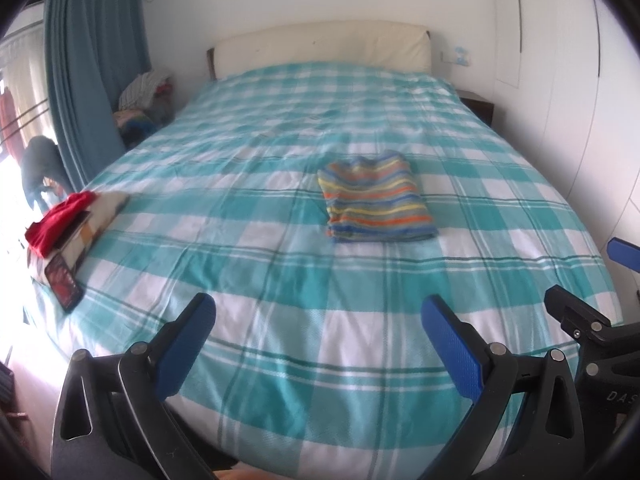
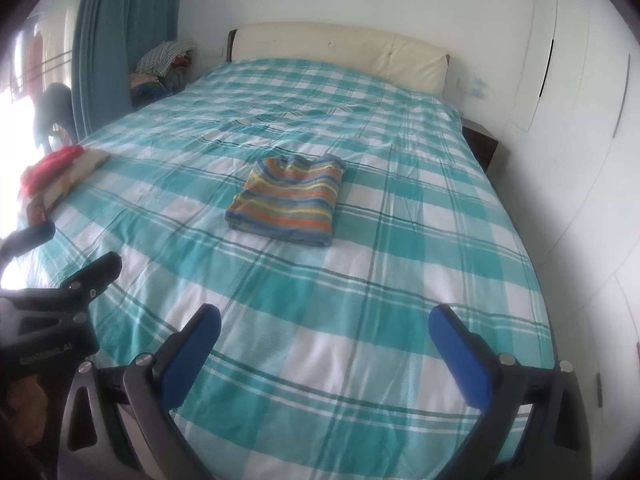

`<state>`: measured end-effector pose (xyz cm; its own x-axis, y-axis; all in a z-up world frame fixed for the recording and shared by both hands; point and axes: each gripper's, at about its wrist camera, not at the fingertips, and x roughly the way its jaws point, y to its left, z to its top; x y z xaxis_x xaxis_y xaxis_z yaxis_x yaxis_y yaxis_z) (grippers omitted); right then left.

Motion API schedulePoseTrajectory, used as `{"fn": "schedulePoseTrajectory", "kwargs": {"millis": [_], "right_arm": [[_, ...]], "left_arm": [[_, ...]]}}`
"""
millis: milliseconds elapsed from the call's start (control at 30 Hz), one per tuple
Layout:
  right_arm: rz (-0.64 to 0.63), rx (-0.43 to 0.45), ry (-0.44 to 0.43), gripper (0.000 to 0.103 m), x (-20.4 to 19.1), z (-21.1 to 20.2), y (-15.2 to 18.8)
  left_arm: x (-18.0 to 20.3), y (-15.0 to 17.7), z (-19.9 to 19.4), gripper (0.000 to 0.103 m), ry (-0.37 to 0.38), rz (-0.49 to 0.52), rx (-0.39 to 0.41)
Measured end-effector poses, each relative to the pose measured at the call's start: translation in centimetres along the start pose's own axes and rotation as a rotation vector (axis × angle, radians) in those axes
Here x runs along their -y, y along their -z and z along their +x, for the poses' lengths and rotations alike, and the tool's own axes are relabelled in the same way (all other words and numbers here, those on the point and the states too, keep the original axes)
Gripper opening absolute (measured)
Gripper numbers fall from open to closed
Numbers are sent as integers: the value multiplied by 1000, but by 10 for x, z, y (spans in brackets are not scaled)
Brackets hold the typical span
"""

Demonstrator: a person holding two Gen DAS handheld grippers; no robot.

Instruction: Fold small clothes

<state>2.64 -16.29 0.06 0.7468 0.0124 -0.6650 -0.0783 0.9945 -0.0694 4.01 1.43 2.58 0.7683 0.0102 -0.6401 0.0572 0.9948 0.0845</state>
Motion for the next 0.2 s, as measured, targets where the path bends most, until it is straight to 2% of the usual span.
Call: {"fn": "schedulePoseTrajectory", "kwargs": {"millis": [200], "right_arm": [[6, 3, -3, 102, 2, 1, 0]], "left_arm": [[4, -2, -4, 103, 1, 10, 17]]}}
